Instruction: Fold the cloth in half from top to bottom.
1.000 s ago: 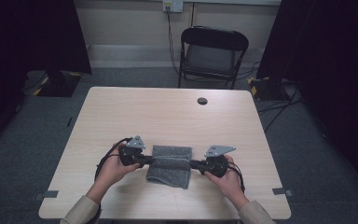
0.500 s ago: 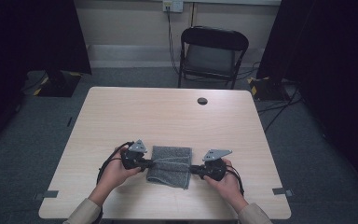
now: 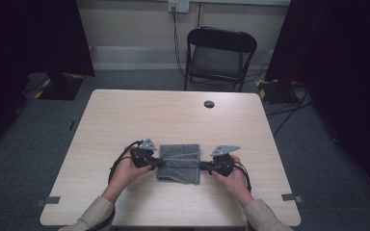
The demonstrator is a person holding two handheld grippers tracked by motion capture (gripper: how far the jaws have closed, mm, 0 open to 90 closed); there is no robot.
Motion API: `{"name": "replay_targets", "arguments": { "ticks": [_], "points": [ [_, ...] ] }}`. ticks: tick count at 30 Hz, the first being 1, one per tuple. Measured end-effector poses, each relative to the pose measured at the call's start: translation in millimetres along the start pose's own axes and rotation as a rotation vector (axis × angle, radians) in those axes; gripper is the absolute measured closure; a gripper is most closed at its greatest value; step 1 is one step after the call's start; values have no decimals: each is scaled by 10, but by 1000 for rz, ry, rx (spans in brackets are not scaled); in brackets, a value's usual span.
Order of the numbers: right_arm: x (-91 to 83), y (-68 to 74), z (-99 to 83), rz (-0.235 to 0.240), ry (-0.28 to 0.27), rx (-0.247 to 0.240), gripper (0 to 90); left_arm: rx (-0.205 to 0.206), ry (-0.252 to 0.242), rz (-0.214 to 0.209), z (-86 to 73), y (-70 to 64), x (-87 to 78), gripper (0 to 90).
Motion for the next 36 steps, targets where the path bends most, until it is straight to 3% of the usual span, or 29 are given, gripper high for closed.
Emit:
{"name": "replay_targets", "arguments": {
  "ticks": [7,14,20,28,30,36],
  "points": [
    [-67,1,46,3,-26,-1,862,31,-18,-5,79,-44,-107,859],
    [-218,112,135,20,-65,-10,863,49,-50,-9,149,-124,-277,847],
    [-275,199,64,36,-66,-9,862,39,-32,-37,-19,-216,-264,828],
    [-200,253,-130,50,-12,-4,816,8,-25,-54,-173,-241,-227,712],
    [-199,251,-130,51,-13,-1,782,7,-31,-50,-185,-238,-230,647],
    [-216,267,-115,48,-7,1,652,3,-57,-39,-161,-223,-269,570]
  ]
}}
Point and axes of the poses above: each handheld gripper's, and its own axes: x roughly forward along the jaws, z roughly out of its top, y roughly to its left, the point moved 6 cm from there along x, roughly forward along the jaws, and after that the axes turned 4 degrees about -y, right-handed, at the moved point
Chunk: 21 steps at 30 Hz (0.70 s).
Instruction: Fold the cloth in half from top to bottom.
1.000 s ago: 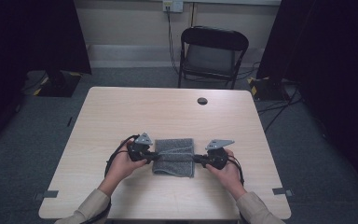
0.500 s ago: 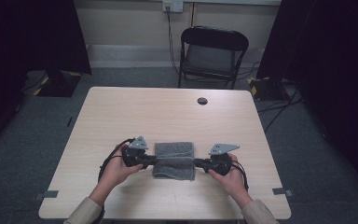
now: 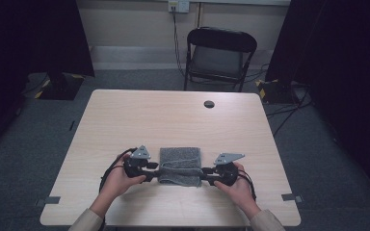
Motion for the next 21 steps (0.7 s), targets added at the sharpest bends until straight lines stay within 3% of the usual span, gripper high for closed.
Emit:
{"name": "replay_targets", "arguments": {
  "ticks": [3,8,14,21],
  "points": [
    [-18,3,13,-1,-2,-1,607,10,-10,-5,26,-17,-13,550],
    [-50,-36,57,-11,4,5,565,-10,-32,-14,88,-26,-16,518],
    [-49,-66,155,-6,4,12,552,-50,-45,-9,218,19,-20,483],
    [-55,-147,291,-11,-7,11,559,-50,-77,-5,388,80,19,505]
  ]
}}
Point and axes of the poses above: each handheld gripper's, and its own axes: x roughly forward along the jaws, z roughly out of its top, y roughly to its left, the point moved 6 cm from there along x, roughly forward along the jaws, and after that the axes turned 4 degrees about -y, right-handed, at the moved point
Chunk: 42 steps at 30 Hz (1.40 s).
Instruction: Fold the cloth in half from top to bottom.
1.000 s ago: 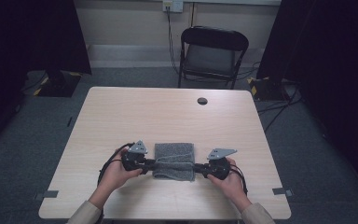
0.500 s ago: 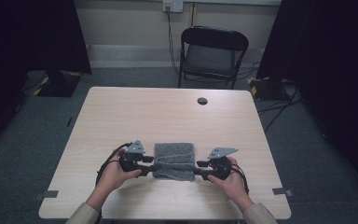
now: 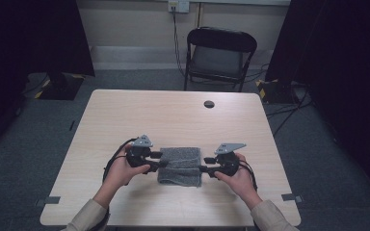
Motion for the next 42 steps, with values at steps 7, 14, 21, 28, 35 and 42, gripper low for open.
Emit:
{"name": "replay_targets", "arguments": {
  "ticks": [7,14,21,28,35,42],
  "points": [
    [35,-108,72,-19,-16,23,591,-1,31,2,-42,55,155,547],
    [160,-81,136,-8,-15,11,621,11,65,-22,-177,7,214,558],
    [285,-28,145,3,4,0,617,41,89,-46,-252,-80,204,564],
    [296,37,114,32,15,-1,642,55,82,-43,-268,-105,123,591],
    [189,96,43,50,8,-8,759,62,83,-47,-319,-140,50,634],
    [61,167,-74,70,4,-23,863,65,86,-51,-353,-173,17,671]
  ]
}}
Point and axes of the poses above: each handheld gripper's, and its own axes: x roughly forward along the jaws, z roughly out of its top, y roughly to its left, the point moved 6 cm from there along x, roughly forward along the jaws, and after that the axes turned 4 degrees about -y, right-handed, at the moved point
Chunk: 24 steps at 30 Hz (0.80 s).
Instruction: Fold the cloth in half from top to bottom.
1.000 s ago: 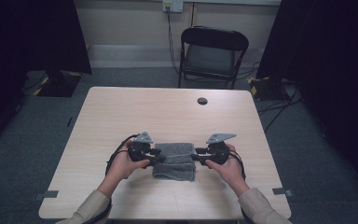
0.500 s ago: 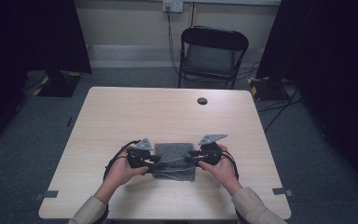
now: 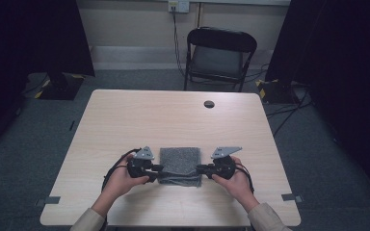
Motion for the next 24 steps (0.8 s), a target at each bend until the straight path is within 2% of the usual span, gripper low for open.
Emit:
{"name": "replay_targets", "arguments": {
  "ticks": [3,7,11,14,15,18,21,24],
  "points": [
    [-62,33,-44,11,-8,-7,888,3,5,-3,3,-16,-19,721],
    [-88,66,-102,22,1,-16,892,-3,12,-9,-10,-41,-11,708],
    [-89,67,-159,16,12,-14,878,-53,-58,-20,50,-55,-47,601],
    [-87,63,-192,18,17,-10,877,-54,-122,9,153,-29,-103,544],
    [-86,62,-197,17,19,-13,876,-60,-130,11,179,-23,-107,552],
    [-80,71,-211,21,29,-18,876,-47,-110,21,190,3,-39,563],
    [-72,88,-219,24,38,-24,875,-44,-77,20,135,6,63,562],
    [-67,96,-235,26,43,-28,872,-38,-52,14,70,-3,91,568]
  ]
}}
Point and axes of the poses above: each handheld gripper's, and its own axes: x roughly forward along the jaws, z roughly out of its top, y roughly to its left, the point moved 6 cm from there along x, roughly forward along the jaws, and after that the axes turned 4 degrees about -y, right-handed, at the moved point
